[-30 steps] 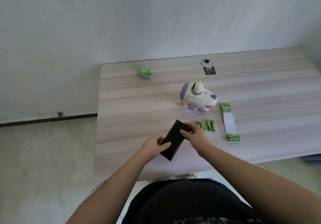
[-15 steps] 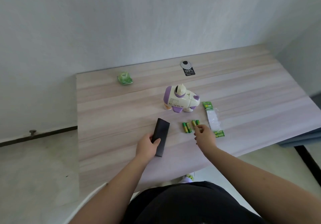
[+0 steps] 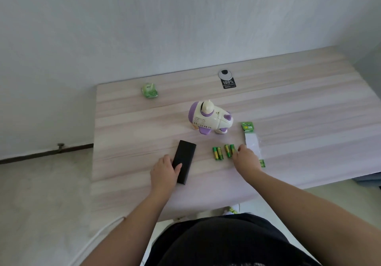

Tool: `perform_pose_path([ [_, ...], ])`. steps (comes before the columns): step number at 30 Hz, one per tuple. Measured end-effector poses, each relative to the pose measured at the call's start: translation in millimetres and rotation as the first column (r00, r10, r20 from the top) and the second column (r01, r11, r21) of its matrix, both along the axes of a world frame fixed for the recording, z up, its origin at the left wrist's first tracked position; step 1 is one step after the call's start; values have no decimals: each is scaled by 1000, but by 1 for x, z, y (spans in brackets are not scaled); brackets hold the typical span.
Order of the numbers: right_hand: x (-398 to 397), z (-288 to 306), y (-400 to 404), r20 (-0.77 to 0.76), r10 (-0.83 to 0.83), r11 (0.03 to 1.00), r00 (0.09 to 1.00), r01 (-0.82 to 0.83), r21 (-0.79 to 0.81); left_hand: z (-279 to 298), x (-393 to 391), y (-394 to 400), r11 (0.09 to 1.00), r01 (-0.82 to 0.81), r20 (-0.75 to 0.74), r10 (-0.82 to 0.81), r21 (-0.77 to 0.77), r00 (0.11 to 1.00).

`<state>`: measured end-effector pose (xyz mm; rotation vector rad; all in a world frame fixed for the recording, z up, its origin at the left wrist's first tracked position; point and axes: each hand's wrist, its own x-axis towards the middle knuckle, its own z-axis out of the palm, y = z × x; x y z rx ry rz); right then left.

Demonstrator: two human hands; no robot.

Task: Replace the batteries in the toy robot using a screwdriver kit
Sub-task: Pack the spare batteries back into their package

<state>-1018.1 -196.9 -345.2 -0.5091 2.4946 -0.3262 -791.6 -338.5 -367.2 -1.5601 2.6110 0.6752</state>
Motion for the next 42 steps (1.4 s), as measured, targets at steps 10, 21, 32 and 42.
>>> perform_pose_path([
  [10, -25, 5, 6, 86, 127, 991, 988, -130, 29, 32, -59, 57, 989, -13, -145, -9, -150, 989],
  [21, -55, 33, 73, 119, 6, 961, 993, 27, -274, 33, -170, 112, 925, 124, -203, -52, 360, 978],
  [32, -84, 11, 90, 350, -98, 944, 932, 199, -264, 27, -241, 123, 818, -139, 61, 127, 558, 990],
  [42, -95, 13, 84, 676, -270, 757, 686, 586, -291, 30, -238, 126, 651, -195, -64, 352, 734, 934],
])
